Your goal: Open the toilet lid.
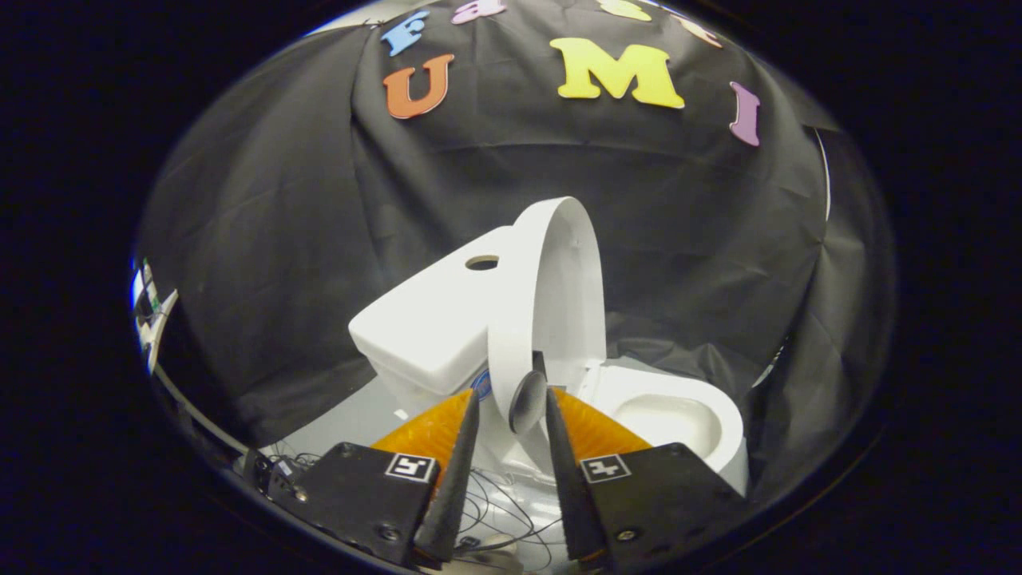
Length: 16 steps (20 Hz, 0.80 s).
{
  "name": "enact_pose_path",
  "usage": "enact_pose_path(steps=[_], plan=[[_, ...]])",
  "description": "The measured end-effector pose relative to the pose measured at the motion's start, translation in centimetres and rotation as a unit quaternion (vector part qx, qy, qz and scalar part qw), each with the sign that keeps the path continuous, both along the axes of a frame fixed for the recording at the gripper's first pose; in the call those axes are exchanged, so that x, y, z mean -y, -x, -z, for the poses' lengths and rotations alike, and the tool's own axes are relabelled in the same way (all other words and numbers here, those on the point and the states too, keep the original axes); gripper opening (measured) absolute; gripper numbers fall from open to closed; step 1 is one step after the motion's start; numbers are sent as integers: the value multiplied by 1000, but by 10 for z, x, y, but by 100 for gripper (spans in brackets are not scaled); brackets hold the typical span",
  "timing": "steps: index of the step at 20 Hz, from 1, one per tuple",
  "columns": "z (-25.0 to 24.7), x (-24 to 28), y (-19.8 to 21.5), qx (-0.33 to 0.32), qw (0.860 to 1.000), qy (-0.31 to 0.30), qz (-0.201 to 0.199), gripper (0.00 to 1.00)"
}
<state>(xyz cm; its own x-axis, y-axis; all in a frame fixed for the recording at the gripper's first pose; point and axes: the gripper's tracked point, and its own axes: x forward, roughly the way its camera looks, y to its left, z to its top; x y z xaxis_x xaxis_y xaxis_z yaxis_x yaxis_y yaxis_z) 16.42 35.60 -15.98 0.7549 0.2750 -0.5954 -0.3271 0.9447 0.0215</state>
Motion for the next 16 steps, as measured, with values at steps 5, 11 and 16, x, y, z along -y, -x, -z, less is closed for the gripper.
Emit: enact_pose_path(steps=[5, 11, 16], plan=[[-17, 20, 2, 20, 1000, -7, 14, 78], [-44, 55, 7, 56, 998, -10, 33, 78], [-69, 86, 17, 90, 995, -14, 47, 78]])
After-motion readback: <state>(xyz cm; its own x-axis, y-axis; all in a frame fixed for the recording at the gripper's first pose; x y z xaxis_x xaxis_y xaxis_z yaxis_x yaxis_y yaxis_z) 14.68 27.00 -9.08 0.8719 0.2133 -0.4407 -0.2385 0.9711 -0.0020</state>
